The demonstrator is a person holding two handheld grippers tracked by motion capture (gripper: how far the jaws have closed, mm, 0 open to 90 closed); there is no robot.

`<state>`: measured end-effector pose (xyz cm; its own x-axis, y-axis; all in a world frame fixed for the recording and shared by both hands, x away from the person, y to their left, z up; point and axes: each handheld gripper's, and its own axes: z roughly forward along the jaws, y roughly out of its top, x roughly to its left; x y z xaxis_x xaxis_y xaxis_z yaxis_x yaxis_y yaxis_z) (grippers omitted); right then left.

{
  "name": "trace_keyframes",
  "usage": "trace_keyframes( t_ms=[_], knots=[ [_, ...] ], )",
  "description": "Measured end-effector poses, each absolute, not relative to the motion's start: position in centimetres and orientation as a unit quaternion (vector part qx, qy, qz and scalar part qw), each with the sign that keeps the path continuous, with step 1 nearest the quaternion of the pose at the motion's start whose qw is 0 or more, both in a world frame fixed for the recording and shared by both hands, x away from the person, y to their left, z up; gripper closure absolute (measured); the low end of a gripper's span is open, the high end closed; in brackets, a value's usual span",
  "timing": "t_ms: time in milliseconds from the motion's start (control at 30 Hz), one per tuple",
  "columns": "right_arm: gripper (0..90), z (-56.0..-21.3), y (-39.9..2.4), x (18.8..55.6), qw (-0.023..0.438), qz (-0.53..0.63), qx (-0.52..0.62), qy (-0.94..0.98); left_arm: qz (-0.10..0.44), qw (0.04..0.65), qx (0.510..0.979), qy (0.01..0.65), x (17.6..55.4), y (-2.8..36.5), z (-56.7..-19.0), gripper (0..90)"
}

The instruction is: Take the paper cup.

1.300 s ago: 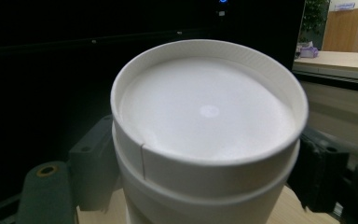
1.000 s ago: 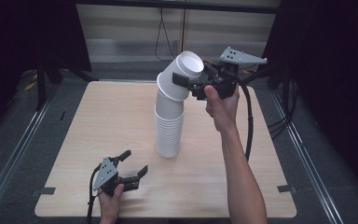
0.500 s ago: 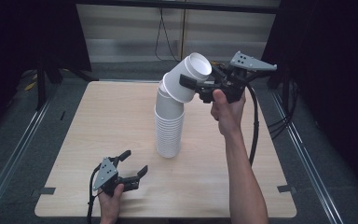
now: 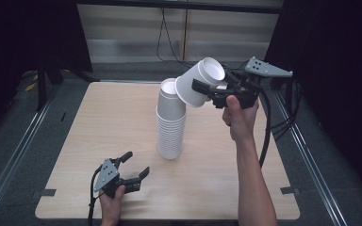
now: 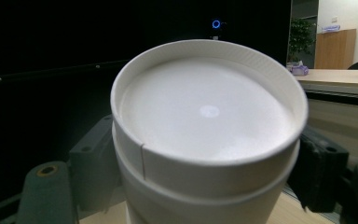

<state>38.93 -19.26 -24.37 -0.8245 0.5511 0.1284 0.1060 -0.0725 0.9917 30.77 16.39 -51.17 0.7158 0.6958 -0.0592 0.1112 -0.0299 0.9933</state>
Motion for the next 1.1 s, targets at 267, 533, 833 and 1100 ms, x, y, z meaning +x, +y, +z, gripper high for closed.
trace_keyframes(
  t_ms=[267, 533, 833, 1100],
  knots=[
    [22.0, -25.3, -20.1, 37.8, 0.166, 0.697, 0.251, 0.652, 0.23, 0.631, 0.678, 0.299, 30.8, 16.4, -51.2, 15.6],
    [22.2, -25.7, -21.2, 36.7, 0.177, 0.693, 0.254, 0.65, 0.23, 0.631, 0.679, 0.297, 30.8, 16.4, -51.2, 15.5],
    [22.2, -27.4, -21.4, 35.7, 0.169, 0.691, 0.258, 0.653, 0.233, 0.624, 0.682, 0.303, 30.7, 16.2, -51.1, 15.6],
    [22.1, -29.1, -21.0, 34.9, 0.16, 0.678, 0.261, 0.669, 0.208, 0.617, 0.695, 0.304, 31.3, 15.8, -51.0, 15.6]
  ],
)
